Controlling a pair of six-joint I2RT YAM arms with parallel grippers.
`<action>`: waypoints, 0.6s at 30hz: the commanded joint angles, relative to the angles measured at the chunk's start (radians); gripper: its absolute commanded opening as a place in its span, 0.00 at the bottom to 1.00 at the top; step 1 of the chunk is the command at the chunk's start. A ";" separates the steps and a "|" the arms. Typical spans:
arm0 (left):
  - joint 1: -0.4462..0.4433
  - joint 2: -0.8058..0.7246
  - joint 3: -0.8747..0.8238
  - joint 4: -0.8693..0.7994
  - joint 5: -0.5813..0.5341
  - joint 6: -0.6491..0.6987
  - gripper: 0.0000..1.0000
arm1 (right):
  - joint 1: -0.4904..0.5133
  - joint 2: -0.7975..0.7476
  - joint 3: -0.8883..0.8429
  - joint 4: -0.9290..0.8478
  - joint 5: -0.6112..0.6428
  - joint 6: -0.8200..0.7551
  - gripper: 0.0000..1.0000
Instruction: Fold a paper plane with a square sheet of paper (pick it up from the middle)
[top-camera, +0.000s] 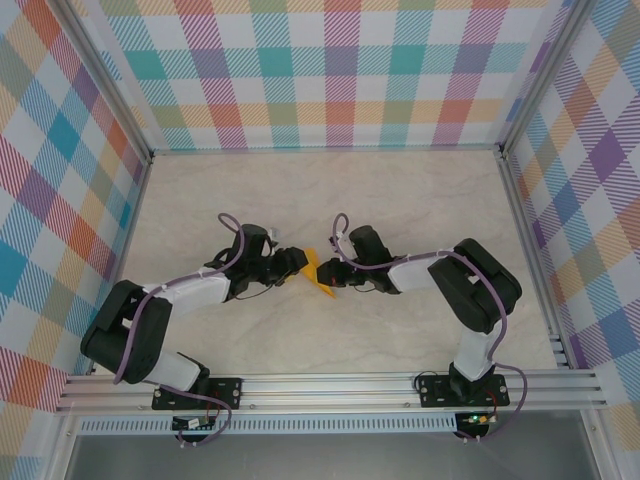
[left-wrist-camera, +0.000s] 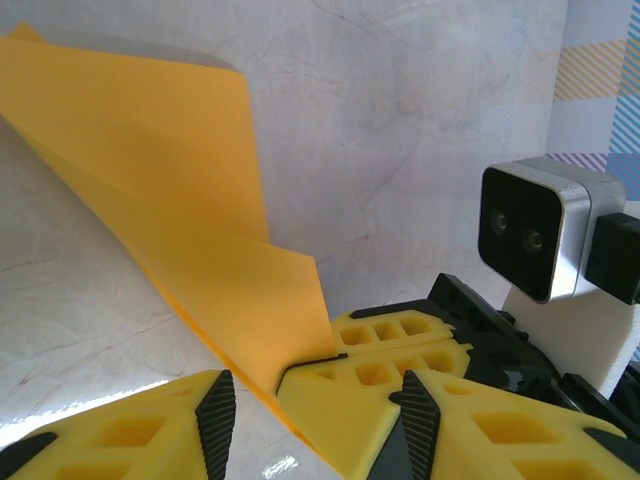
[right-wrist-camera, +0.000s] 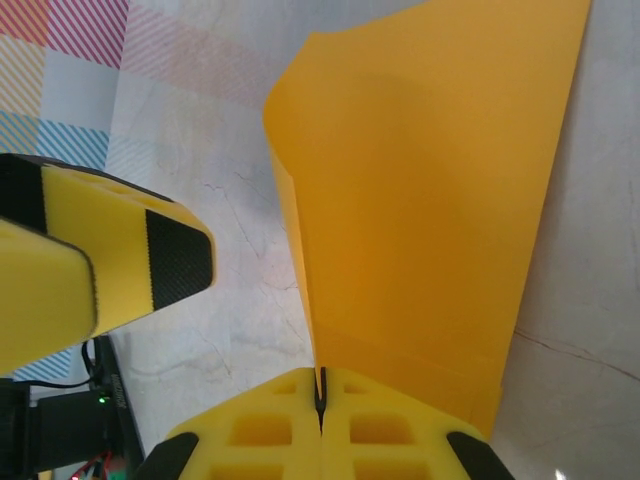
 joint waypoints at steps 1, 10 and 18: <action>-0.014 0.036 -0.018 0.082 -0.011 0.024 0.48 | -0.014 0.023 -0.012 0.047 -0.041 0.069 0.00; -0.031 0.077 -0.010 0.129 -0.019 0.045 0.45 | -0.043 0.036 -0.044 0.099 -0.083 0.156 0.00; -0.038 0.104 -0.012 0.144 -0.019 0.047 0.44 | -0.058 0.045 -0.059 0.102 -0.081 0.203 0.00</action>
